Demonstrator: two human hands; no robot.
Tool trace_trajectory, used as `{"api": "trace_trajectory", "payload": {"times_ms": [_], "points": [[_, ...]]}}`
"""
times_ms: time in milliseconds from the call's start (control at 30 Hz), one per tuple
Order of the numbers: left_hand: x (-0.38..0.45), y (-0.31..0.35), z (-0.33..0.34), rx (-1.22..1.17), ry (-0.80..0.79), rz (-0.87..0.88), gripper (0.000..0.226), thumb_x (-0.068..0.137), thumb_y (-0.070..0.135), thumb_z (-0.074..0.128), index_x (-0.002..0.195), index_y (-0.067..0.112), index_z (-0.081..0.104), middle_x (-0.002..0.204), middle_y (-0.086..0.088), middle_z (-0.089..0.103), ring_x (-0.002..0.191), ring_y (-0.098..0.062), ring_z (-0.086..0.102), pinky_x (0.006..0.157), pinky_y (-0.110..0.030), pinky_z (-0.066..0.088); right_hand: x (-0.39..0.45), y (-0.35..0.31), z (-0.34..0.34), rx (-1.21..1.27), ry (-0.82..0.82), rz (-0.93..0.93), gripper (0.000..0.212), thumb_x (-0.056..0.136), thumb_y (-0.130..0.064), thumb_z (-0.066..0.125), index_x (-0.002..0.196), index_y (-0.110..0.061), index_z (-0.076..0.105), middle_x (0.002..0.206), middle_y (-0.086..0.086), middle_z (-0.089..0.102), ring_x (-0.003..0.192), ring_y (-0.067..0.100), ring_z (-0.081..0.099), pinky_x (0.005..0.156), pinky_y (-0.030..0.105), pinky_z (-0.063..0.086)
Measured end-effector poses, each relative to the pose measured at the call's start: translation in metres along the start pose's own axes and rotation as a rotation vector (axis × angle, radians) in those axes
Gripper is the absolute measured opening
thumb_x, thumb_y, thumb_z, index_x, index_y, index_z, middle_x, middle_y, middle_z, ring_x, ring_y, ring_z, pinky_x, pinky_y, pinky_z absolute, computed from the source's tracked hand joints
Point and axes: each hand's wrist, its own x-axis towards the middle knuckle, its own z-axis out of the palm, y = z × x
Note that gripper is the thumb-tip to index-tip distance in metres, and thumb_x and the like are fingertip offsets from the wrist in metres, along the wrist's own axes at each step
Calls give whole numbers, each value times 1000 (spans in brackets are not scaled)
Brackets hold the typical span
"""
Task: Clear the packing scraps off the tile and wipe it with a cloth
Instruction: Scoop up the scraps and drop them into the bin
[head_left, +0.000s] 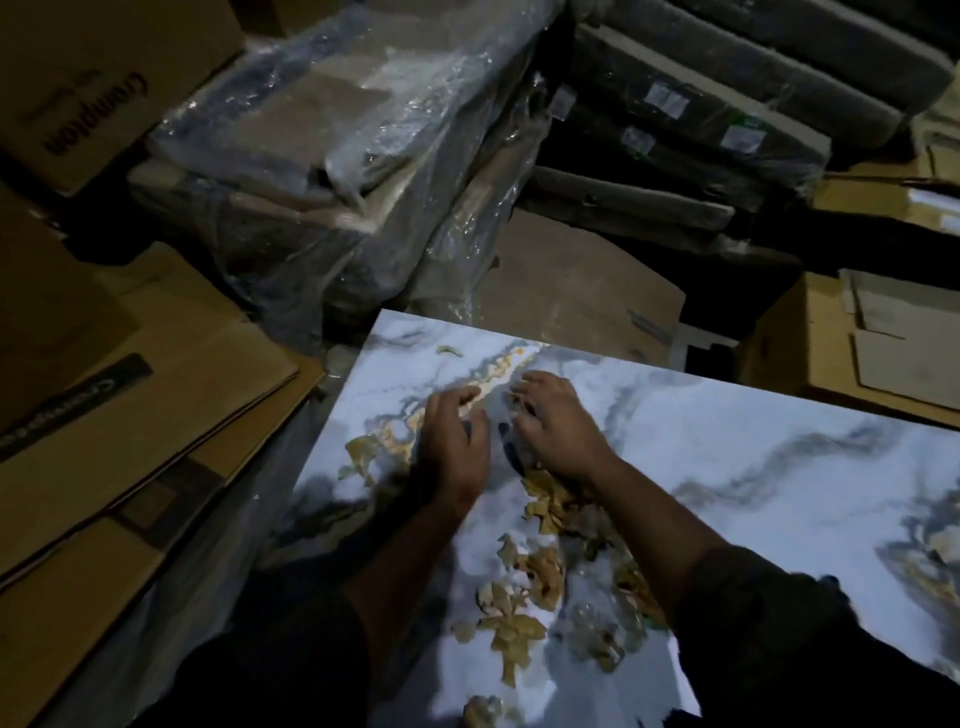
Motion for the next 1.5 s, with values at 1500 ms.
{"api": "trace_trajectory", "payload": {"times_ms": [1500], "points": [[-27, -84, -45, 478, -135, 138, 45, 97, 32, 62, 132, 4, 62, 142, -22, 55, 139, -42, 43, 118, -53, 30, -296, -29, 96, -108, 621, 663, 84, 95, -59, 41, 144, 8, 46, 150, 28, 43, 143, 42, 38, 118, 56, 30]]}}
